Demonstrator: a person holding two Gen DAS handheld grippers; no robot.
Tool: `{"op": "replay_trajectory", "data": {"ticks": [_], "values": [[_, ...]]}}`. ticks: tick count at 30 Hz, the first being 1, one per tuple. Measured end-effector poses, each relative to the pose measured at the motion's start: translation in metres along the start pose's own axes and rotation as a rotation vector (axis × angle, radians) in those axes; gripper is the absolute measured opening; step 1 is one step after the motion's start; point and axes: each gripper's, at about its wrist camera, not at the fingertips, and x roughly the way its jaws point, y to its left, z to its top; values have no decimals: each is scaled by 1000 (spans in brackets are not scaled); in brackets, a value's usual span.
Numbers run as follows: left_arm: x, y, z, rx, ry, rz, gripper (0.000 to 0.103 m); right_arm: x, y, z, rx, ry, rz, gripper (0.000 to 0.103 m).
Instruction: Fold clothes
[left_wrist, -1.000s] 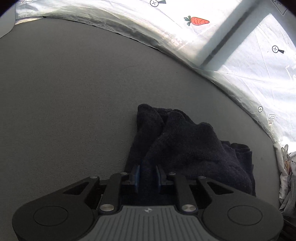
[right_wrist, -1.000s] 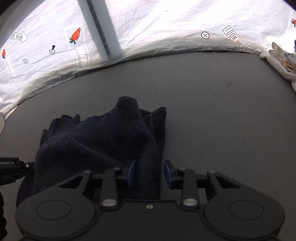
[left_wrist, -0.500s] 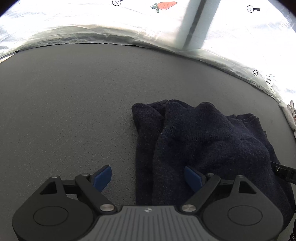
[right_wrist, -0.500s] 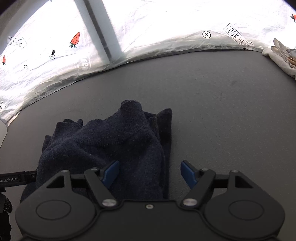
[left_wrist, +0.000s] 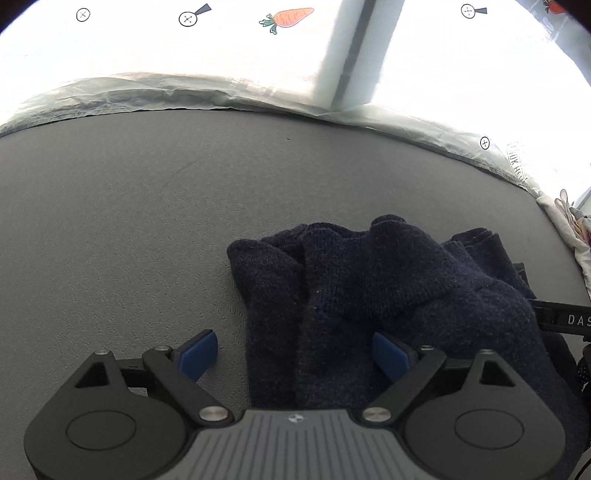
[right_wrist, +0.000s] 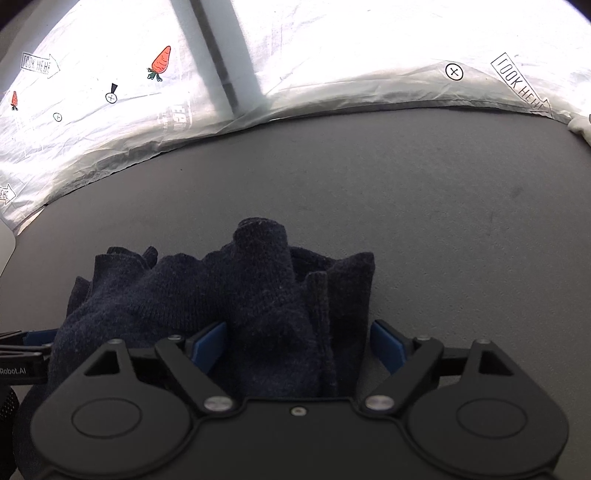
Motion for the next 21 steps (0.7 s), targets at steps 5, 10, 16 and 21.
{"op": "replay_trajectory", "data": {"ticks": [5,10,16,21], "values": [[4,-7,2,17,-34,-10,81,-7,6,-2,-24,-7,69,51],[2,-12,8,5,-28,-74,48,-13,19,-7,-41,-29,34,36],[-9,-35,10,47,-32,-55,26,-30,50,-13,-118,-67,-54,26],[-27,-41,13,58,-43,-94,25,-56,61,-23,-89,-131,-82,24]]}}
